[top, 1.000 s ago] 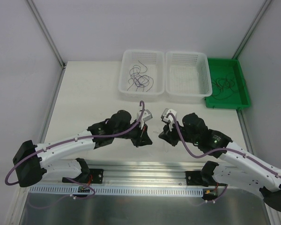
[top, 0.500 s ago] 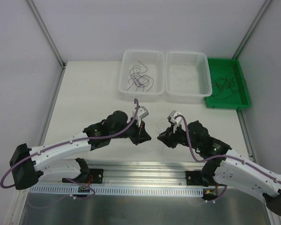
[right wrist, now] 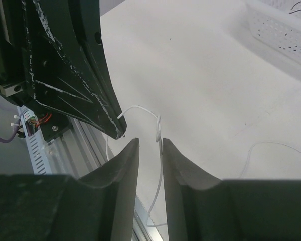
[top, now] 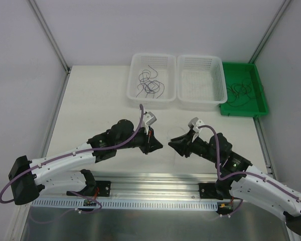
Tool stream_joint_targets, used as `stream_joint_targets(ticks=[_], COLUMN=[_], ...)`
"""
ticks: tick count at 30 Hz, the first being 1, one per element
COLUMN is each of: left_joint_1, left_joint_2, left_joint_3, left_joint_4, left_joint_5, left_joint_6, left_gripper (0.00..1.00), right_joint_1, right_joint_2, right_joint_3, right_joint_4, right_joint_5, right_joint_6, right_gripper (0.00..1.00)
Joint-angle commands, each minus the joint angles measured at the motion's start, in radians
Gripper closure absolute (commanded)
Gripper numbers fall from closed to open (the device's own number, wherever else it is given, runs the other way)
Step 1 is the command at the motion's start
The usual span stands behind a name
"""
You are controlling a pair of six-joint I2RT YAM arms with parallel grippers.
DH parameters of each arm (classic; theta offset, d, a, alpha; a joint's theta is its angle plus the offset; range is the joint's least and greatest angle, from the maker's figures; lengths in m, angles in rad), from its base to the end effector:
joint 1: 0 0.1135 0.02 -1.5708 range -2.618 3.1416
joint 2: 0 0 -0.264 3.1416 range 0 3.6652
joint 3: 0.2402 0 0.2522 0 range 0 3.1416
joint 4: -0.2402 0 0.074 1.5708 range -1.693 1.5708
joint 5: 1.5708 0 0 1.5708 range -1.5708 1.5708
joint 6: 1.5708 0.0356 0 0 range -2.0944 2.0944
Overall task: Untangle the cables
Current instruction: Untie the cable.
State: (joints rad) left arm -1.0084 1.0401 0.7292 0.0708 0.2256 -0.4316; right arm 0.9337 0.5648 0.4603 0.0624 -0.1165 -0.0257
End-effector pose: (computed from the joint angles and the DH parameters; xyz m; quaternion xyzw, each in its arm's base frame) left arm 0.1231 -0.2103 0.2975 0.2890 0.7297 -0.4710 0.4028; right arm 0.0896 0.1280 0.2843 -0.3683 0.6207 0.3408 0.6025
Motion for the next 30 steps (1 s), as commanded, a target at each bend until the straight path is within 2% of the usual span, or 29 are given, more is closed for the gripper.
stream_joint_targets(ticks=[1,7,18,24,30], left_joint_1=[-0.009,-0.010,-0.015,-0.015,-0.015], left_joint_2=[-0.017,-0.014,-0.032,-0.035,-0.011], left_joint_3=[-0.005,-0.008,-0.024,-0.033,-0.030], left_joint_4=[0.084,0.098,0.121,0.123,0.118], left_joint_5=[0.007,0.027,0.024,0.021,0.035], left_joint_6=[-0.027,-0.029,-0.035,-0.035,-0.024], left_gripper=[1.00,1.00,1.00,1.00,1.00], right_joint_1=[0.005,0.005,0.004,0.004,0.005], right_joint_2=[0.004,0.017,0.001,-0.017,-0.019], right_joint_3=[0.024,0.029,0.012,0.023,0.083], right_joint_4=[0.080,0.091,0.093,0.086,-0.002], right_joint_5=[-0.012,-0.006,0.109,0.086,0.035], right_joint_6=[0.009,-0.006,0.010,0.000,-0.062], right_gripper=[0.72,0.82,0.77,0.85,0.93])
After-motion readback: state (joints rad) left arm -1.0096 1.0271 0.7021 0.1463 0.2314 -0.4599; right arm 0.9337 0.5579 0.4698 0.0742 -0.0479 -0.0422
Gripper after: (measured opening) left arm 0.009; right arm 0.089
